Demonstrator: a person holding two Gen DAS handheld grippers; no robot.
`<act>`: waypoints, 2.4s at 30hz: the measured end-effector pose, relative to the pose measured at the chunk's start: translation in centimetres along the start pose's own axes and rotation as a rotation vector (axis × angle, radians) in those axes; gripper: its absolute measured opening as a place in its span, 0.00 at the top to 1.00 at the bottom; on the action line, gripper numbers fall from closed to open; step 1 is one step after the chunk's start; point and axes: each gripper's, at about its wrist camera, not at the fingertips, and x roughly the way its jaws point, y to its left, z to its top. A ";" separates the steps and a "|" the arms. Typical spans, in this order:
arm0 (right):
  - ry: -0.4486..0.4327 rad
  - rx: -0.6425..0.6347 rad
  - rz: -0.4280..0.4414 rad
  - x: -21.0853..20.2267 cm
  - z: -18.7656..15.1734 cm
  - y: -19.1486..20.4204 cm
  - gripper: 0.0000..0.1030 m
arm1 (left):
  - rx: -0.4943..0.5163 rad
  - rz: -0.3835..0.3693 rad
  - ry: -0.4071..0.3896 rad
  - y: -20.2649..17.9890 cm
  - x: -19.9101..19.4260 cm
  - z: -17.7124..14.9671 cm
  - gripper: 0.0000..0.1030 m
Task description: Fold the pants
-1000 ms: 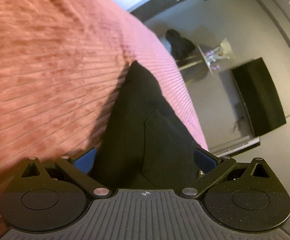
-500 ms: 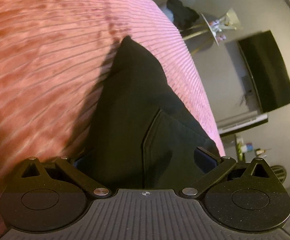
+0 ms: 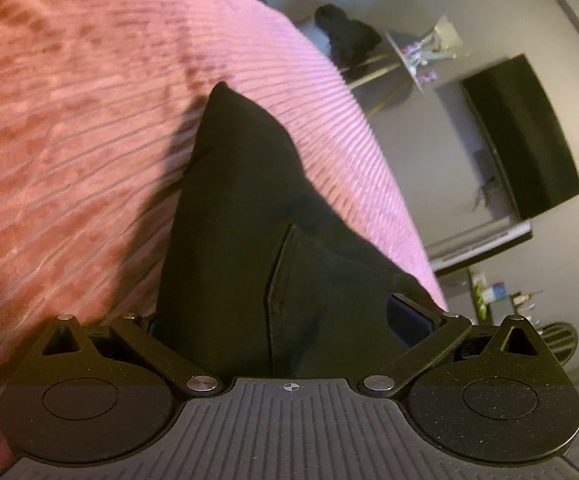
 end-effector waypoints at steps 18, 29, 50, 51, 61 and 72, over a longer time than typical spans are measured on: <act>-0.258 -0.039 -0.179 -2.2 1.3 6.5 0.31 | 0.175 0.269 -0.331 -3.5 -7.3 -1.2 0.00; -0.233 0.277 -0.042 0.0 -5.3 2.3 0.60 | -0.026 0.141 -0.244 -1.8 -7.1 -7.8 0.00; -0.360 -0.100 -0.243 2.7 -5.0 9.8 0.69 | -0.254 0.054 -0.407 3.0 -6.5 -7.1 0.52; -0.368 -0.146 -0.273 2.2 -5.5 9.8 0.69 | -0.219 0.063 -0.403 2.6 -6.7 -7.1 0.62; -0.243 -0.123 -0.373 1.7 -4.5 7.5 0.50 | -0.093 0.212 -0.324 -0.4 -7.7 -7.6 0.26; -0.220 -0.442 -0.444 1.8 -5.7 11.6 0.81 | 0.193 0.277 -0.463 -6.5 -9.1 -8.4 0.06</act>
